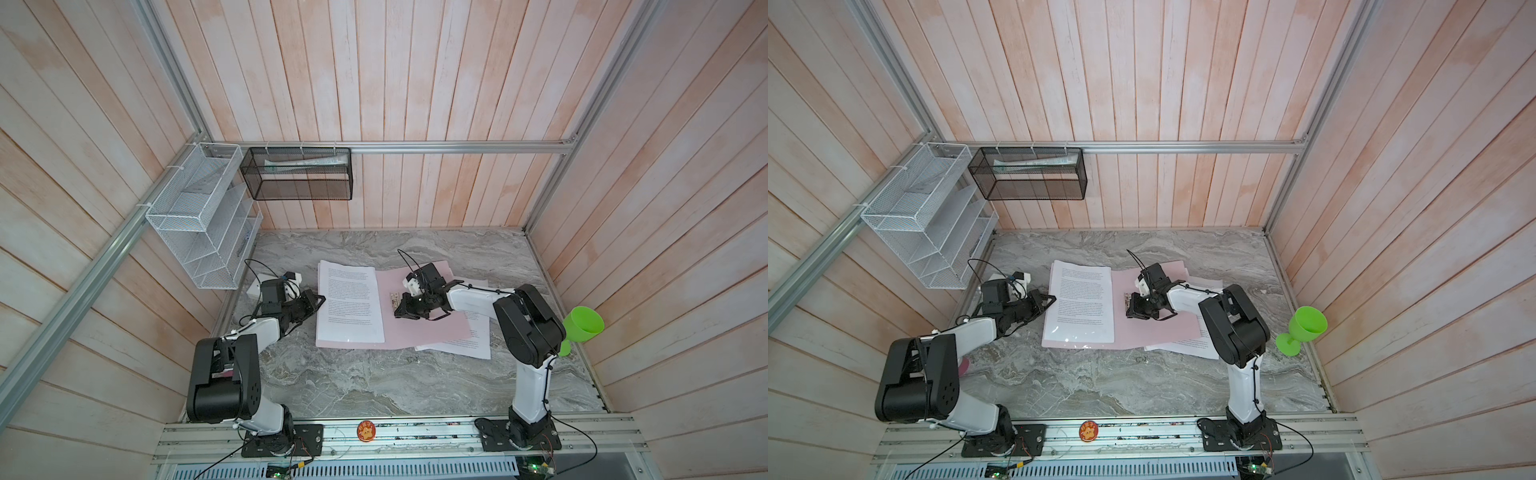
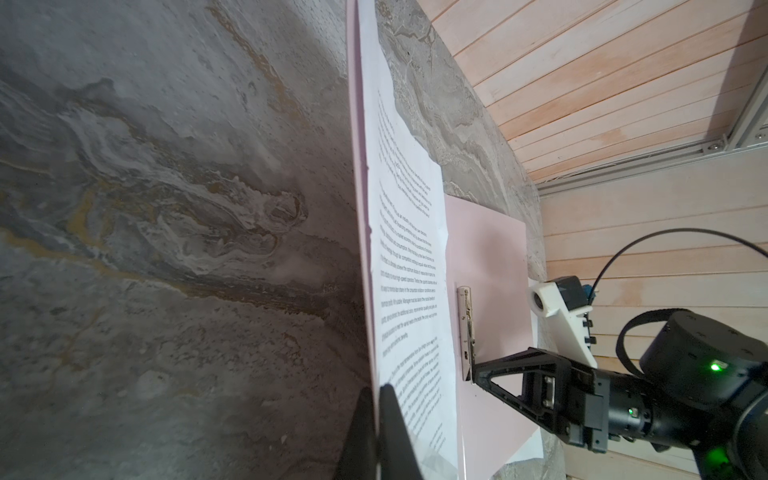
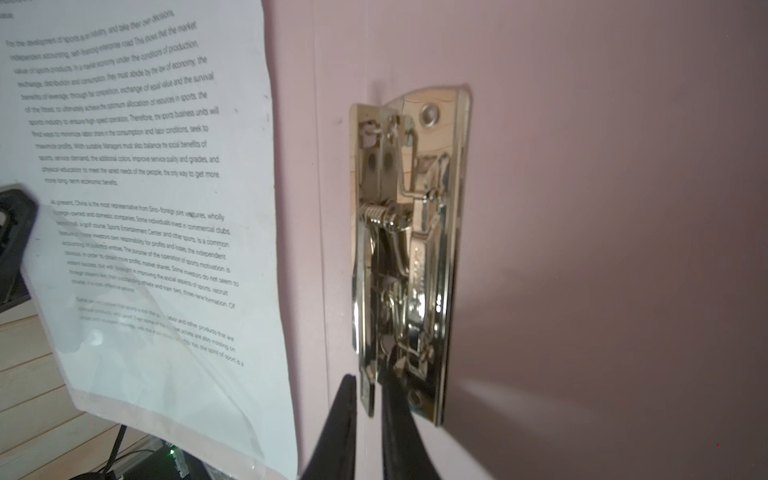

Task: Put the files into the folder
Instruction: 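Hook the right gripper under the clip lever and lift it open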

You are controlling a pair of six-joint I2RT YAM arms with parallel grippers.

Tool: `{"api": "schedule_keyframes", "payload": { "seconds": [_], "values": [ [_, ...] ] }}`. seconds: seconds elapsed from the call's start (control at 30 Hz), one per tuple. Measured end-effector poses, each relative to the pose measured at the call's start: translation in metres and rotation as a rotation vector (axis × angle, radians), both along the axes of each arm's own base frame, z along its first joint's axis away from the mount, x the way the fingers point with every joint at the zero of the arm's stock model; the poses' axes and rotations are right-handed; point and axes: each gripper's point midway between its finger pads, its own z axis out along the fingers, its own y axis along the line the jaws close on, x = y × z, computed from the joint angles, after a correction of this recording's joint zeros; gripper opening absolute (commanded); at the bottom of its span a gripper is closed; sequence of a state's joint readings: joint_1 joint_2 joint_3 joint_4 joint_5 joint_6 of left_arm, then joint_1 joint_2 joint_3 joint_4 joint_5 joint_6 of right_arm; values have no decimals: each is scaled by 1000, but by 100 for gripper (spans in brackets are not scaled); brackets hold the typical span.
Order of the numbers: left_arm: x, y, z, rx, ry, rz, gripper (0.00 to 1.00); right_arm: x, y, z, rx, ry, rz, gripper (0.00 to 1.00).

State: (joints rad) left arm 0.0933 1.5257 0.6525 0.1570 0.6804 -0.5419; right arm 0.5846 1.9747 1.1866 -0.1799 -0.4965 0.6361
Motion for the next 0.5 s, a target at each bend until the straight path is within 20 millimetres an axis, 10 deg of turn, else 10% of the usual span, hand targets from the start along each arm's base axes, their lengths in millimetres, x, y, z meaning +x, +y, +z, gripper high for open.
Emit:
{"api": "schedule_keyframes", "payload": {
  "seconds": [0.5],
  "values": [
    [1, -1, -2, -4, 1, -4, 0, -5, 3, -3, 28, 19, -7, 13]
  ]
}}
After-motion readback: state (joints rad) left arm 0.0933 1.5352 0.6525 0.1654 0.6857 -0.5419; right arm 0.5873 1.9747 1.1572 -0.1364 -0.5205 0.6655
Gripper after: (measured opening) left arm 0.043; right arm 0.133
